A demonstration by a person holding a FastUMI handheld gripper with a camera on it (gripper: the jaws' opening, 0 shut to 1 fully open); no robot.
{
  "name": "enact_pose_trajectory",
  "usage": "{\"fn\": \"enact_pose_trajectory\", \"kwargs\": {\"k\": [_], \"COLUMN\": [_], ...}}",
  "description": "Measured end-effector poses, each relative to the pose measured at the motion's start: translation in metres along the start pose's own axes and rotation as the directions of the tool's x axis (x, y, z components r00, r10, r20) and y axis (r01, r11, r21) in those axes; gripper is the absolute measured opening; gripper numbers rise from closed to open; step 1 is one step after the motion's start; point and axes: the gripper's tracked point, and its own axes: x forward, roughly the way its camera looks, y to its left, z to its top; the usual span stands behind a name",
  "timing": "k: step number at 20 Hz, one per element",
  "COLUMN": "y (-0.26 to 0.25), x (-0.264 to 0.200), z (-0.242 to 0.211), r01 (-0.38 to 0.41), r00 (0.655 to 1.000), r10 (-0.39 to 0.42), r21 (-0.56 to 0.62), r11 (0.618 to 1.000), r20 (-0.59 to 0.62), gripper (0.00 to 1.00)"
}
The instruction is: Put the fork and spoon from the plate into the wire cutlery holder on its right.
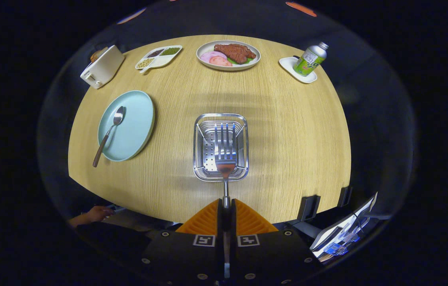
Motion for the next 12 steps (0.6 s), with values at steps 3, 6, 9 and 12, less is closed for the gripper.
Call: {"fn": "enact_pose_trajectory", "kwargs": {"k": [3,6,9,12], "y": [-0.001,-0.006,-0.008,-0.015], "x": [0.000,0.000,-0.004,-0.015], "z": [0.006,0.016,0.030,0.047], "r01": [-0.014,-0.006,-0.007,0.014], "r00": [1.000,1.000,0.997,0.987], "r10": [0.014,0.006,0.003,-0.029], "r21": [0.004,0.013,0.058,0.090], "r11": [1.000,1.000,0.998,0.996], "r20": [0.002,0.018,0.072,0.160], "gripper": [0.08,0.13,0.13,0.17]}}
